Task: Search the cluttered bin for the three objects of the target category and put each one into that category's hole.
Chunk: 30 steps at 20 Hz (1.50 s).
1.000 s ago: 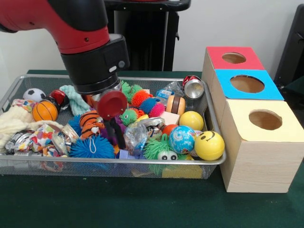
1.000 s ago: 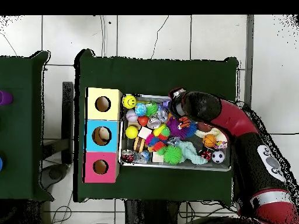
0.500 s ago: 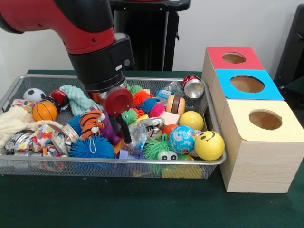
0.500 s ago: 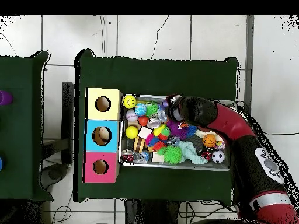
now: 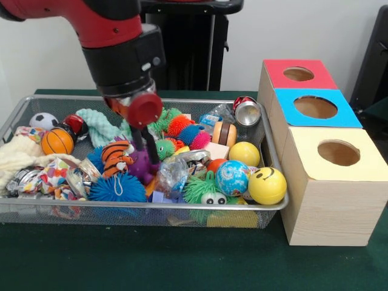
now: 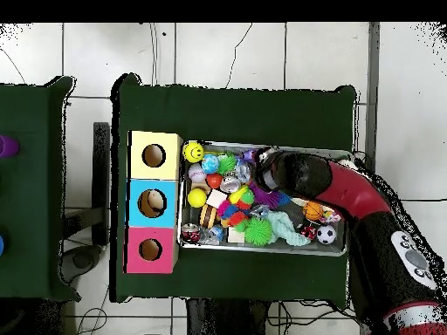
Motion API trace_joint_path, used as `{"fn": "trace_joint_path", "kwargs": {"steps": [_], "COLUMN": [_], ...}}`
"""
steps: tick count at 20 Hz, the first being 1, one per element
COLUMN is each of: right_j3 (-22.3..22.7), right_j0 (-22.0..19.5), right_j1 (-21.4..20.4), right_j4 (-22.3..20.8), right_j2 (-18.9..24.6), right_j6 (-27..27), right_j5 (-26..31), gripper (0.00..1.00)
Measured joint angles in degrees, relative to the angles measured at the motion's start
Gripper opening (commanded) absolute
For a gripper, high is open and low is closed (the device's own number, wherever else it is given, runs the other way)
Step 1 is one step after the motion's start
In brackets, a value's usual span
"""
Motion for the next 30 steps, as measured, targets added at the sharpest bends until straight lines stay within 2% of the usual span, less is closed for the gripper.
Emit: {"fn": "trace_joint_path", "kwargs": {"steps": [8, 14, 19, 30], "right_j3": [1.44, 1.44, 1.43, 2.22], "right_j0": [-5.38, -9.18, -8.76, -5.97], "right_j1": [-3.09, -3.40, -2.51, 1.43], "right_j4": [-1.72, -4.01, -6.01, -9.88], "right_j2": [0.03, 0.01, 0.01, 0.14], "right_j6": [-0.14, -0.19, -0.19, -0.19], "right_j5": [3.27, 4.37, 3.39, -3.67], "gripper": [1.00, 1.00, 1.00, 1.00]}}
